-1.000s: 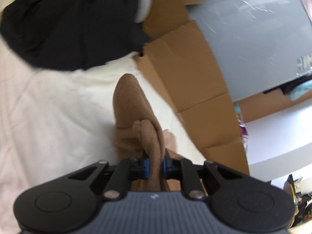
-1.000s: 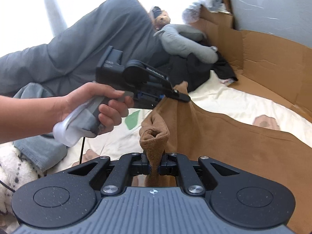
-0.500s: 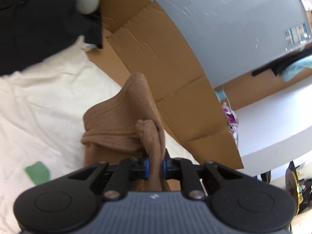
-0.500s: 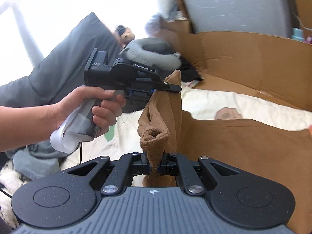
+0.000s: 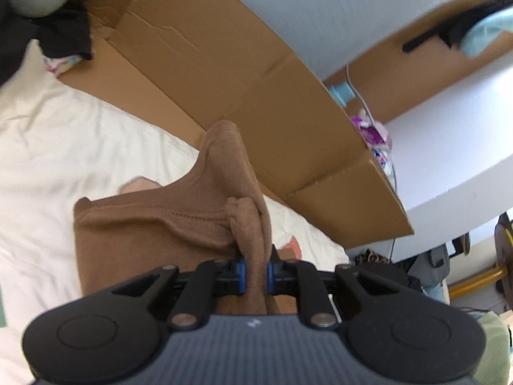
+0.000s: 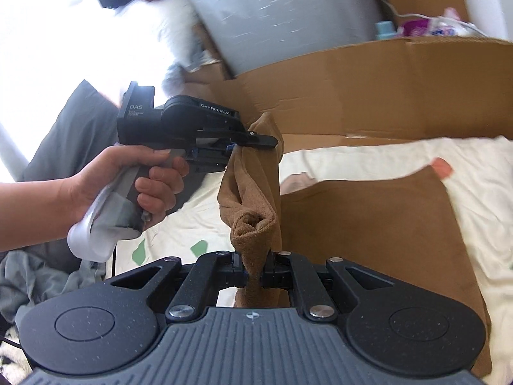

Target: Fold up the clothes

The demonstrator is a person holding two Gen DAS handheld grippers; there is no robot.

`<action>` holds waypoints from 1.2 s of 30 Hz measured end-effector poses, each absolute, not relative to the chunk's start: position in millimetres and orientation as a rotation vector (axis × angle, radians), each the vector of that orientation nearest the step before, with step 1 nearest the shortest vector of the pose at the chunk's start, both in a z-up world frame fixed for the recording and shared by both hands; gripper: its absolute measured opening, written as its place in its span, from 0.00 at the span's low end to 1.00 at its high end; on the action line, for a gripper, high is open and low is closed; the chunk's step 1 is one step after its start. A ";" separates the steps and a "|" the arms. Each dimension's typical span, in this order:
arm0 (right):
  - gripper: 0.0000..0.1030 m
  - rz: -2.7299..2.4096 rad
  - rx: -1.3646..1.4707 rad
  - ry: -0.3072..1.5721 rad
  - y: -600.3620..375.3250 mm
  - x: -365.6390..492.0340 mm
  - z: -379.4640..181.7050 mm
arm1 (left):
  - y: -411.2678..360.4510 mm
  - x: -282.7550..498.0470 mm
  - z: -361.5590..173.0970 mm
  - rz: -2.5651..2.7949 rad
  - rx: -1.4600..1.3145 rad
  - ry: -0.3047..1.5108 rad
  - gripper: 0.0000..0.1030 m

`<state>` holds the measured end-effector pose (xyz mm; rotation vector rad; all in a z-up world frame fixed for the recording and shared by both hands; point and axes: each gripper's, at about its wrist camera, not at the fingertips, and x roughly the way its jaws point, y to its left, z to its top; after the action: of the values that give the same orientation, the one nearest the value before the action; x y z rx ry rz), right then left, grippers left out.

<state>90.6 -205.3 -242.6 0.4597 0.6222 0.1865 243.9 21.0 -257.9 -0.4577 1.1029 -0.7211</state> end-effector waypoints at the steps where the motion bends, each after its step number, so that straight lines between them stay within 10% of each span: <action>1: 0.05 0.173 0.480 0.617 -210.1 86.9 -245.5 | 12.3 242.5 -258.5 -0.725 -0.442 1.108 0.12; 36: 0.05 -0.247 0.803 0.690 -308.6 25.9 -359.5 | -169.9 224.5 -350.9 -0.724 -0.014 1.349 0.16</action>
<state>25.9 -308.6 -359.5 0.8025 0.6897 -0.2471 224.5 -169.9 -350.9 -0.0138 1.3491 -0.7237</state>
